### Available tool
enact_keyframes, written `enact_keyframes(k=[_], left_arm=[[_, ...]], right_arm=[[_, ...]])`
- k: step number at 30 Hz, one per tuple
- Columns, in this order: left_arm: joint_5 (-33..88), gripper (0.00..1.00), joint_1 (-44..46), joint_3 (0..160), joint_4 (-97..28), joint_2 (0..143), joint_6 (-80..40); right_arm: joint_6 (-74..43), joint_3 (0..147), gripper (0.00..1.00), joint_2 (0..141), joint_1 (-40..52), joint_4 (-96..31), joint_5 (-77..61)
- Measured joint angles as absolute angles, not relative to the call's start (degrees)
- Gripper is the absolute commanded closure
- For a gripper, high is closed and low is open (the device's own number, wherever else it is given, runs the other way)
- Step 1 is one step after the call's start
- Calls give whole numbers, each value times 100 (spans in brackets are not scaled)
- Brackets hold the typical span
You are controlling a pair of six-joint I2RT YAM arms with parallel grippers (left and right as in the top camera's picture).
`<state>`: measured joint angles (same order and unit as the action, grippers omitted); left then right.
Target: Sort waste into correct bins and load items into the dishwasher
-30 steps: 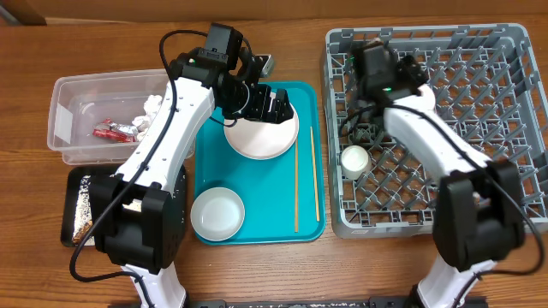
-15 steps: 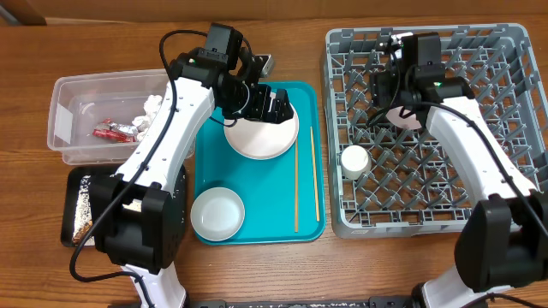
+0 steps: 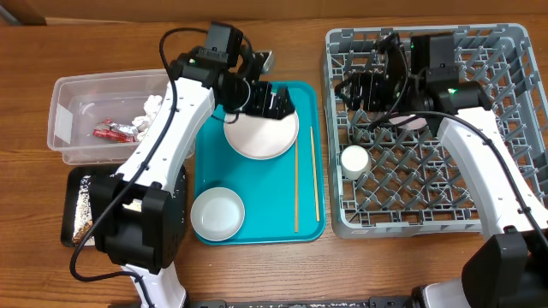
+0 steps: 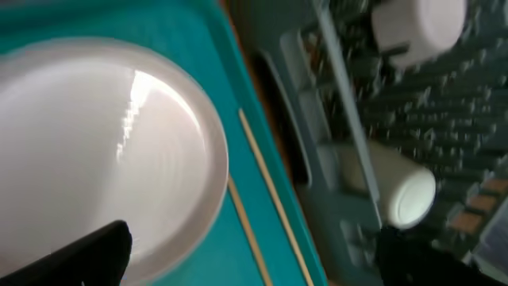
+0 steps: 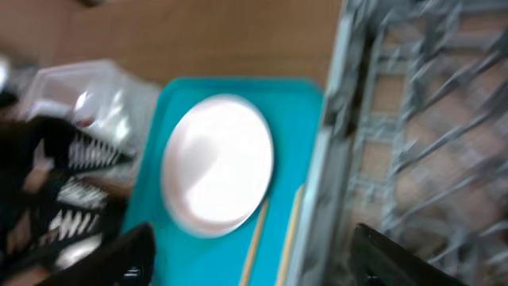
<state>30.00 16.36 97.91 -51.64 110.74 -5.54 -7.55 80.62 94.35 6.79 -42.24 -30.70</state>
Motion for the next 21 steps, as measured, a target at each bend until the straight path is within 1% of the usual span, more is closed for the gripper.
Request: enact_keyframes(k=[1, 4, 8, 9, 11, 13, 14, 15, 16, 17, 21], left_arm=[[2991, 0, 1636, 9791, -4965, 11074, -550], [2860, 0, 1636, 9791, -4534, 11074, -552], [2700, 0, 1634, 9791, -4480, 11074, -563], [2703, 0, 1634, 9791, -4523, 11074, -576], [2770, 0, 1619, 9791, -4681, 11074, -580], [2915, 0, 1562, 9813, -5028, 11074, -582], [2976, 0, 1522, 9841, -5212, 11074, -591], [3033, 0, 1433, 9907, -5496, 11074, -593], [3070, 0, 1339, 9988, -5725, 11074, -593], [3107, 0, 1192, 10103, -5968, 11074, -591], [3157, 0, 336, 10722, -6606, 11028, -576]], right_arm=[[-812, 8062, 0, 9435, 681, -4327, -3164], [-821, 8062, 0, 9435, 681, -4635, -3356], [-884, 8062, 0, 9435, 679, -4897, -3542], [-884, 8062, 4, 9435, 679, -4947, -3612], [-891, 8062, 25, 9435, 681, -5046, -3778], [-906, 8062, 57, 9435, 679, -5155, -3916], [-908, 8062, 69, 9435, 683, -5214, -3962], [-913, 8062, 76, 9435, 685, -5258, -3997], [-917, 8062, 82, 9435, 690, -5288, -4027], [-913, 8062, 83, 9435, 698, -5312, -4049], [-943, 8062, 85, 9435, 893, -5328, -4027]])
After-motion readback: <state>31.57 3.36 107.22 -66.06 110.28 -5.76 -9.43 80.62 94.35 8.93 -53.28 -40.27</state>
